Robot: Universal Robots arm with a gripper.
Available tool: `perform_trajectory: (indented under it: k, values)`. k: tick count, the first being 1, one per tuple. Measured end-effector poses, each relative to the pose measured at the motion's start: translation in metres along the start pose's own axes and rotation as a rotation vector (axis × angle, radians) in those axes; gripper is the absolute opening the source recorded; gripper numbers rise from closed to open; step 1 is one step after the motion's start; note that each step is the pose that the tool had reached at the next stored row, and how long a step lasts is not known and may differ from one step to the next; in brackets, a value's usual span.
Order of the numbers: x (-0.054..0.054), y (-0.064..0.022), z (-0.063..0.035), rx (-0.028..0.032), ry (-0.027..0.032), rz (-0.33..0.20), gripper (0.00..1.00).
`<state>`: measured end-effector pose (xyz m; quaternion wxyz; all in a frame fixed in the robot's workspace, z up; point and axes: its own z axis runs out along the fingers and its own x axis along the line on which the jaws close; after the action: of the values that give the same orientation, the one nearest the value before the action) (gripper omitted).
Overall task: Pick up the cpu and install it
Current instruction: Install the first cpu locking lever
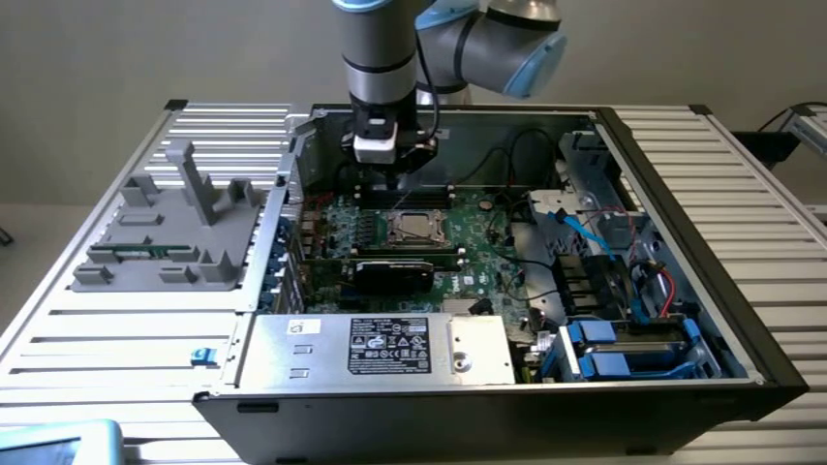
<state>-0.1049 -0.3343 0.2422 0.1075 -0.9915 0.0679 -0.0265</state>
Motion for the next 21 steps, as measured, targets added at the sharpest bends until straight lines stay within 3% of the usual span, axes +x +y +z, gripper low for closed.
perform_trajectory:
  k: [3,6,9,14,16,21]
  values:
    - [-0.001,0.0005,0.0012,0.0149,0.0089,0.0,0.11]
    - [-0.001,0.0012,0.003,0.0226,0.019,0.0,0.11]
    - [-0.001,0.0021,0.0055,0.0268,0.0277,0.001,0.11]
    - [-0.003,0.0033,0.0095,0.0341,0.0357,0.011,0.11]
    - [-0.003,0.0033,0.0101,0.0418,0.0441,0.017,0.11]
    - [-0.003,0.0036,0.0114,0.0545,0.0703,0.046,0.11]
